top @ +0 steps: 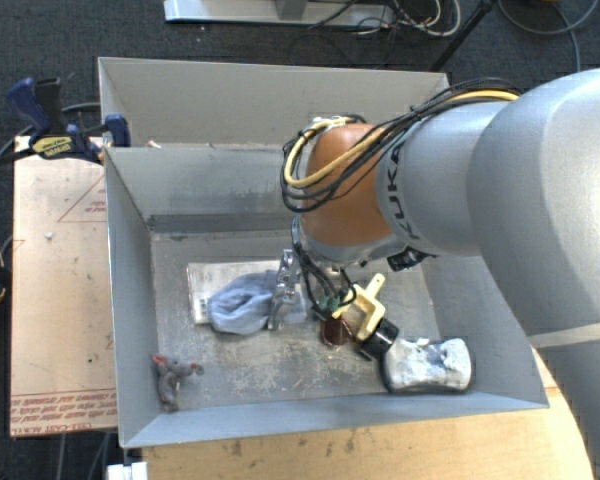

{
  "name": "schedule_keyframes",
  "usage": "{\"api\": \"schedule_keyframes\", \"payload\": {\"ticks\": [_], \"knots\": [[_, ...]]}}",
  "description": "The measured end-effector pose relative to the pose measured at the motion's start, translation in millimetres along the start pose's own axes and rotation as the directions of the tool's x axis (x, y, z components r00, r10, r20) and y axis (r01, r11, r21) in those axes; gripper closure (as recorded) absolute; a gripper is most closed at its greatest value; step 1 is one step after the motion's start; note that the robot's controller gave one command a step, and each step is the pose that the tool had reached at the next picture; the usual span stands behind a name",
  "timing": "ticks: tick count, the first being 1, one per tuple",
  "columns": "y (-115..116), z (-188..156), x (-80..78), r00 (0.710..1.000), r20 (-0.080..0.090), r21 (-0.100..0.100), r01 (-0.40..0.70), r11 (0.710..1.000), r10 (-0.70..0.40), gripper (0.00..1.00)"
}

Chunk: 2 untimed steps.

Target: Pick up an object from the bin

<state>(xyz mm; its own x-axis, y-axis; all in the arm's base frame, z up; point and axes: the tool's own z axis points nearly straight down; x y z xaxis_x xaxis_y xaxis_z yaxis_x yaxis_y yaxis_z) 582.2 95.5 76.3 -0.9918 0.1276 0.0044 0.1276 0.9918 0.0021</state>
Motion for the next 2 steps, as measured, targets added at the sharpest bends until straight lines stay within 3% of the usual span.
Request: {"api": "schedule_keyframes", "payload": {"ticks": [1, 2], "knots": [[-16, -79, 38.9, 0.999, 0.0, 0.003, 0.047, 0.999, -0.047, 0.0], [-19, -105, 44.6, 0.998, 0.01, 0.001, 0.058, 0.998, -0.058, 0.0]]}}
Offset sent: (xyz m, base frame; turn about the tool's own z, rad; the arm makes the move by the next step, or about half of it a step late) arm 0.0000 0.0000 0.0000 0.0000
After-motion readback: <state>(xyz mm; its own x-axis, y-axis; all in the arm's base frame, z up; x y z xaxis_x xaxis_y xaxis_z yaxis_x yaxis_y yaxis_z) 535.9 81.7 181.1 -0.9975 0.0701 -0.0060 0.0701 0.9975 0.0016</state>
